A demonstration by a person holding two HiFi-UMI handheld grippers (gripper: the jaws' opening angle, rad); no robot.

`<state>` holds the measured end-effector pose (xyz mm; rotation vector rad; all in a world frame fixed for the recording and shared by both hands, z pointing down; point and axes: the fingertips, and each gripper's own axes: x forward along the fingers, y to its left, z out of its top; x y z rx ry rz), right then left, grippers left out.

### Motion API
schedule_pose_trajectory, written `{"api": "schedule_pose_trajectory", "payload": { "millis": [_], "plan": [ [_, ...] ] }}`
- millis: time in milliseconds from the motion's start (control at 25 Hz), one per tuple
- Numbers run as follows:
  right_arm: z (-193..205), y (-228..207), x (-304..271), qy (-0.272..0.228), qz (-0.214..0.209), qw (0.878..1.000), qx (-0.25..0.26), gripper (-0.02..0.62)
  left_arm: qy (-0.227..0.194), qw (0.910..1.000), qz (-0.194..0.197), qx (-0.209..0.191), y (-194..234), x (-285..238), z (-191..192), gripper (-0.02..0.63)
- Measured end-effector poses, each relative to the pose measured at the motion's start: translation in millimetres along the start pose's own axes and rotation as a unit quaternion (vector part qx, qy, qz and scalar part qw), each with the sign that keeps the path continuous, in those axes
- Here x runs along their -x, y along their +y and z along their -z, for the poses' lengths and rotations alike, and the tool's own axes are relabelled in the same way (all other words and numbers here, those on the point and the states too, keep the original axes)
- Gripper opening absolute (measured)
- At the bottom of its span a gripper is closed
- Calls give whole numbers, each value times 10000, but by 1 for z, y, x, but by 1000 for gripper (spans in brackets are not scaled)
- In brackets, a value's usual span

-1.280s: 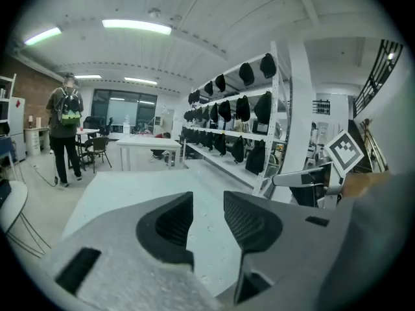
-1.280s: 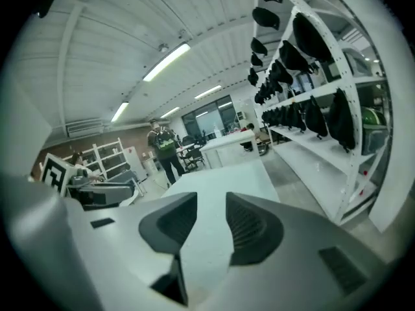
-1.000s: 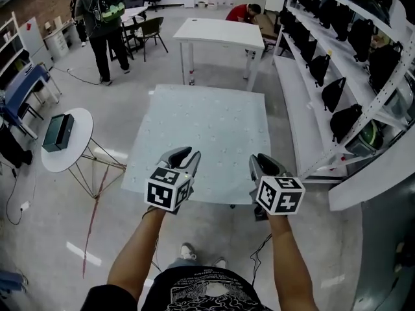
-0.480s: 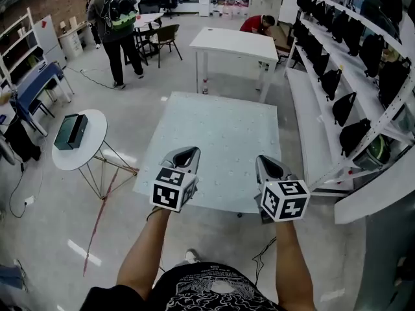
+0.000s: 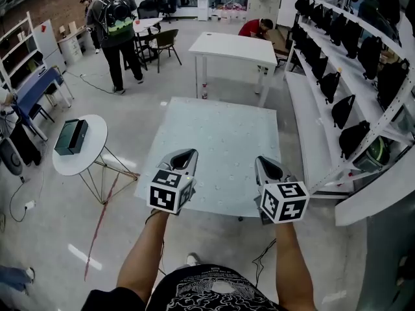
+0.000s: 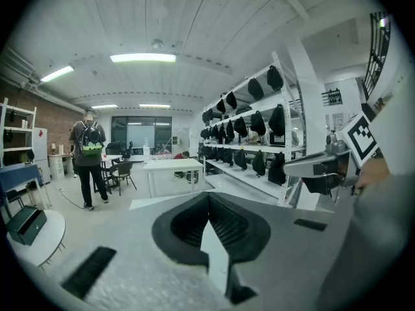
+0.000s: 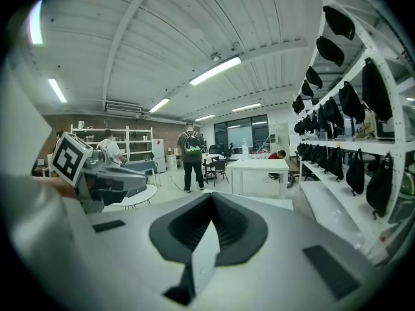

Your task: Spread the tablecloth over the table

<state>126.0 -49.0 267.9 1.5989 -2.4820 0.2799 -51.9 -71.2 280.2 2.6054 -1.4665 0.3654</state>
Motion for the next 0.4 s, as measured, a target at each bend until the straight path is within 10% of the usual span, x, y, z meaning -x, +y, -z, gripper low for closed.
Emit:
{"api": "schedule_pose_trajectory", "payload": {
  "millis": [400],
  "plan": [
    [1,5,-2,32,29,9999,102,5,8,10000,68,-51,1,2,-1,0]
  ]
}}
